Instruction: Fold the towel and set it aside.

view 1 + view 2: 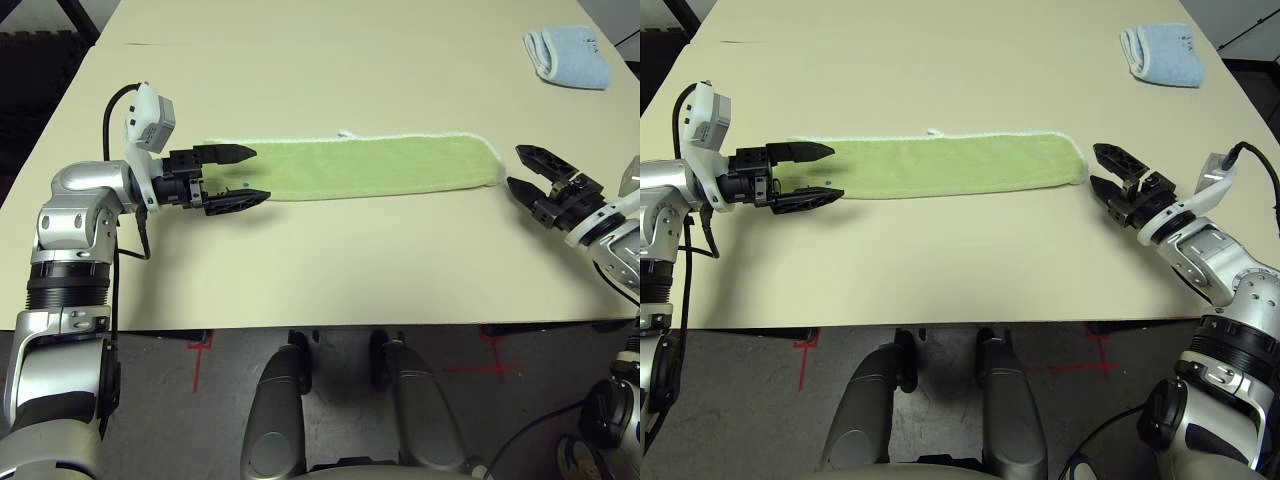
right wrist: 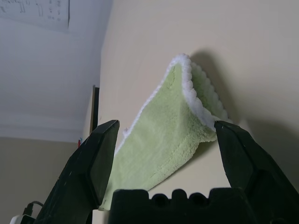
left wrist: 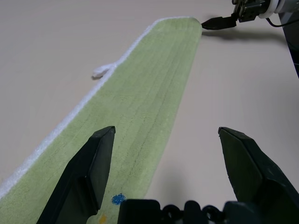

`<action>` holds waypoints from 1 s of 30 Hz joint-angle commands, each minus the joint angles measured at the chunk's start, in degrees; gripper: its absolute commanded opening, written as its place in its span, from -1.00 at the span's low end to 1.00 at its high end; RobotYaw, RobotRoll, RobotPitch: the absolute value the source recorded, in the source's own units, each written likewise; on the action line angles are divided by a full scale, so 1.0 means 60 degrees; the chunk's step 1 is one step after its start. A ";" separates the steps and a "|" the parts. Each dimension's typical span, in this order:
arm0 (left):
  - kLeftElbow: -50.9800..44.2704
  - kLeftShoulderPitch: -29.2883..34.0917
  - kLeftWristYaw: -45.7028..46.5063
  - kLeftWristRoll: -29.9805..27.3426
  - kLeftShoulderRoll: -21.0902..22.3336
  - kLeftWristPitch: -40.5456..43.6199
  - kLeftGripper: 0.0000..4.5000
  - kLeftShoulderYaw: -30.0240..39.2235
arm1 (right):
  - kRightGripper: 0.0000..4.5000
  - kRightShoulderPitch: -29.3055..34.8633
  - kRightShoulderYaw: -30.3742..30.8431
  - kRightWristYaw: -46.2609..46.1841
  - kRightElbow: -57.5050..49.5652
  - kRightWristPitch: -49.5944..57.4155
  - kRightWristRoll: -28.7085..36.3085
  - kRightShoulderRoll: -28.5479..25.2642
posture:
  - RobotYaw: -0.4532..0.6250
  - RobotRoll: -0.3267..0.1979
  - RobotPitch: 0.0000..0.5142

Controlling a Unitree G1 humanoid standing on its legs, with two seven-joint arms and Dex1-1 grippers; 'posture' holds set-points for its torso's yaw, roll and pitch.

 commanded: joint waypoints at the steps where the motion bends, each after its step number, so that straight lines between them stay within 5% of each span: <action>1: -0.0225 0.0156 -0.0073 -0.0128 0.0092 0.0064 0.99 -0.0093 | 0.99 0.0240 -0.0006 -0.0073 0.0115 -0.0002 0.0047 -0.0007 | -0.24 0.25 0.14; 24: -0.0318 0.0158 -0.0053 -0.0199 0.0138 0.0193 0.99 -0.0120 | 0.99 0.0629 0.0420 -0.0263 -0.0319 0.0029 0.0566 0.0242 | -0.23 0.25 0.15; 26: -0.0318 0.0156 -0.0055 -0.0201 0.0138 0.0189 0.99 -0.0128 | 0.99 0.0663 0.0465 -0.0192 -0.0358 -0.0043 0.0402 0.0190 | -0.23 0.25 0.15; 30: -0.0347 0.0178 -0.0037 -0.0233 0.0165 0.0211 0.99 -0.0140 | 0.99 -0.1454 0.1890 -0.0014 0.1216 -0.2098 -0.2046 0.1933 | -0.23 0.25 0.15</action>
